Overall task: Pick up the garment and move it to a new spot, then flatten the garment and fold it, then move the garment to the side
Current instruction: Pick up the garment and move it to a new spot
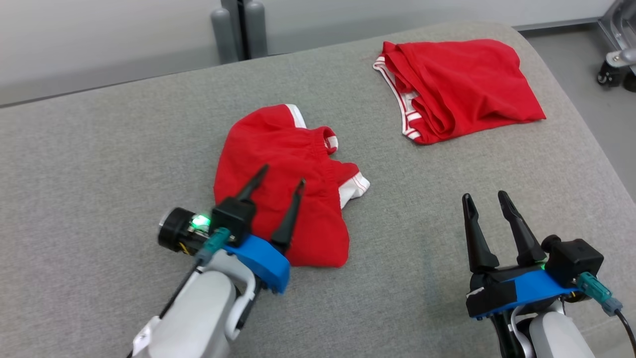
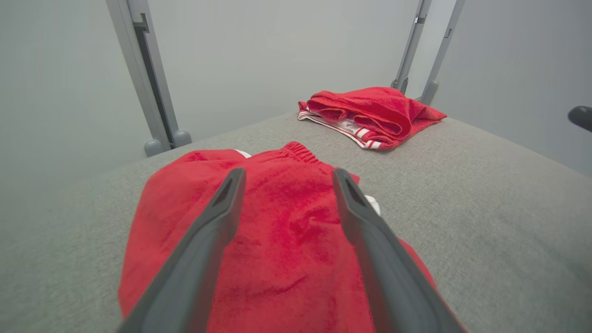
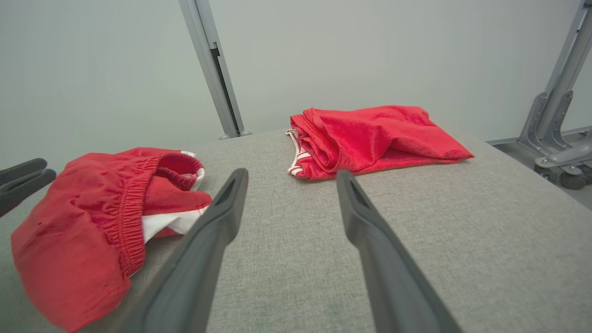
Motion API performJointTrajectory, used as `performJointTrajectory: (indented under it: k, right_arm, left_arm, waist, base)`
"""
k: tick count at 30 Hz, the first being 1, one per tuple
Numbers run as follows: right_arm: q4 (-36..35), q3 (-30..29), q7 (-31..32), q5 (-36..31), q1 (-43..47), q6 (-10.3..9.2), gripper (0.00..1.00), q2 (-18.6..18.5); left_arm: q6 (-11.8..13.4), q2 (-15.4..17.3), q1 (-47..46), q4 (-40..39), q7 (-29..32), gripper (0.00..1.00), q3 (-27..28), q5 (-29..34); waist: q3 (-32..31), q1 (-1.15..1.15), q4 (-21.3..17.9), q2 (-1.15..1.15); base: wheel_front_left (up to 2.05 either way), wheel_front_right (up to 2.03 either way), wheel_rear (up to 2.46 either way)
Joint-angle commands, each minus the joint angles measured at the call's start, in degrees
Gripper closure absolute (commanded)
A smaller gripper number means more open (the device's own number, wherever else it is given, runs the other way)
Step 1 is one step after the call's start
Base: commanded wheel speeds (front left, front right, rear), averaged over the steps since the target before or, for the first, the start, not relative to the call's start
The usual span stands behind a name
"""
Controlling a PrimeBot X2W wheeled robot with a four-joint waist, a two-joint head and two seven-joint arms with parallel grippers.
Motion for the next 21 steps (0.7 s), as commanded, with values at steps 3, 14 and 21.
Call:
performJointTrajectory:
  k: [3, 14, 21]
  right_arm:
    - [0.3, -0.3, -0.3, -0.4, 1.2, 0.01, 0.00, -0.1]
    - [0.6, -1.9, -0.3, -2.6, 3.6, 0.01, 0.00, -0.1]
    - [0.8, -2.9, -0.3, -3.3, 4.2, 0.01, 0.00, -0.1]
  left_arm:
    - [1.5, 1.0, -0.5, 0.0, -3.2, 0.00, 2.6, -0.8]
    - [7.9, 7.6, 8.8, -5.4, -6.9, 0.00, 14.3, -4.4]
    - [10.6, 9.0, 17.0, -12.6, -7.0, 0.00, 20.3, -3.5]
  waist:
    - [-1.1, 0.00, 1.1, 0.00]
    - [-4.9, 0.00, 7.4, 0.00]
    - [-6.3, 0.00, 11.2, 0.00]
  base:
    - [0.00, 0.00, 0.00]
    - [0.00, 0.00, 0.00]
    - [0.00, 0.00, 0.00]
